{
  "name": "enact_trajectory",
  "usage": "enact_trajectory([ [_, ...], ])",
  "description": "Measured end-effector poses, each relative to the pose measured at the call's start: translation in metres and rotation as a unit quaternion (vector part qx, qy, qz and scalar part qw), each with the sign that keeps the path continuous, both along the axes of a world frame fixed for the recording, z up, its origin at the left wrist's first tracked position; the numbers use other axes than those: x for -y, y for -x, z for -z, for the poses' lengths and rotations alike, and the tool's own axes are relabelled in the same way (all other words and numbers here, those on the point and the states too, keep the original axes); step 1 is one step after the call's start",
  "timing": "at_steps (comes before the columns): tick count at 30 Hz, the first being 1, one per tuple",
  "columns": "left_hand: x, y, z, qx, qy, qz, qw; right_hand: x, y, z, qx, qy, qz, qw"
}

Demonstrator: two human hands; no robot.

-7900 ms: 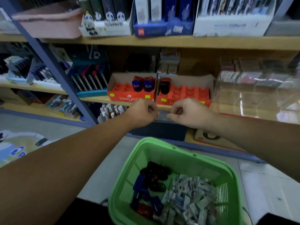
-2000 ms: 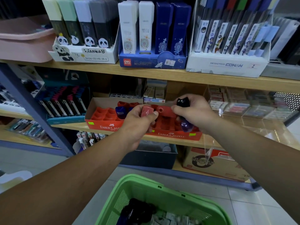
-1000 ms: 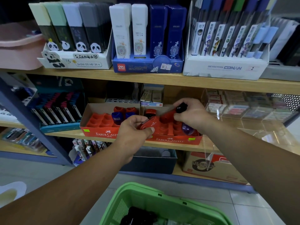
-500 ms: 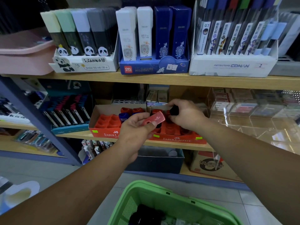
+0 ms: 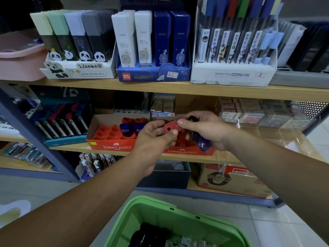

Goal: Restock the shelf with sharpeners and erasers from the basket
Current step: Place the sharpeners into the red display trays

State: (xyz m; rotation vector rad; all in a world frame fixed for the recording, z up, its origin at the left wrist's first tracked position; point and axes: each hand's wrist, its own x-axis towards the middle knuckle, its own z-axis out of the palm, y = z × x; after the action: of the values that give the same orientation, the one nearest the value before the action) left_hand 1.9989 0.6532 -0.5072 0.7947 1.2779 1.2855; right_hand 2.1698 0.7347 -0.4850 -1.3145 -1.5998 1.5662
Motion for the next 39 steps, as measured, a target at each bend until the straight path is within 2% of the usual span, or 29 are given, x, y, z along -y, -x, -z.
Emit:
enact_trajectory([
  [4,0.008,-0.023,-0.004,0.016,0.051,0.107,0.993,0.008,0.008,0.004,-0.05,-0.028,0.1,0.993],
  [8,0.006,-0.033,-0.007,0.063,0.042,0.138,0.988,0.013,0.014,0.009,-0.077,-0.008,0.122,0.989],
  [10,0.003,-0.03,-0.006,0.052,0.049,0.15,0.986,0.013,0.009,0.012,-0.063,-0.022,0.123,0.99],
  [14,0.003,-0.018,-0.002,0.016,0.063,0.161,0.985,0.0,-0.006,0.018,0.042,-0.127,0.146,0.98],
  [17,0.0,-0.003,0.0,0.018,0.055,0.118,0.991,-0.01,-0.011,0.018,0.09,-0.157,0.155,0.971],
  [19,0.0,0.008,0.002,0.023,0.043,0.083,0.995,-0.013,-0.008,0.017,0.219,-0.232,0.131,0.938],
  [21,0.0,0.017,0.004,0.013,0.026,0.066,0.997,-0.013,-0.004,0.015,0.349,-0.306,0.092,0.881],
  [22,0.0,0.02,0.004,0.003,0.02,0.059,0.998,-0.015,-0.004,0.016,0.382,-0.327,0.077,0.861],
  [26,-0.002,0.032,0.007,-0.051,0.016,0.03,0.998,-0.019,-0.008,0.018,0.41,-0.335,0.055,0.846],
  [29,-0.002,0.044,0.007,-0.034,0.016,0.018,0.999,-0.021,-0.001,0.018,0.446,-0.32,0.022,0.836],
  [32,0.005,0.054,0.006,-0.028,0.014,0.033,0.999,-0.017,0.009,0.012,0.466,-0.29,0.008,0.836],
  [34,0.012,0.064,0.009,-0.033,0.019,0.024,0.999,-0.011,0.016,0.006,0.446,-0.32,0.03,0.835],
  [36,0.016,0.075,0.009,-0.038,0.028,-0.012,0.999,-0.003,0.029,0.0,0.361,-0.316,0.052,0.876],
  [39,0.015,0.101,0.004,-0.083,0.01,-0.116,0.99,0.011,0.062,-0.005,0.193,-0.196,0.021,0.961],
])
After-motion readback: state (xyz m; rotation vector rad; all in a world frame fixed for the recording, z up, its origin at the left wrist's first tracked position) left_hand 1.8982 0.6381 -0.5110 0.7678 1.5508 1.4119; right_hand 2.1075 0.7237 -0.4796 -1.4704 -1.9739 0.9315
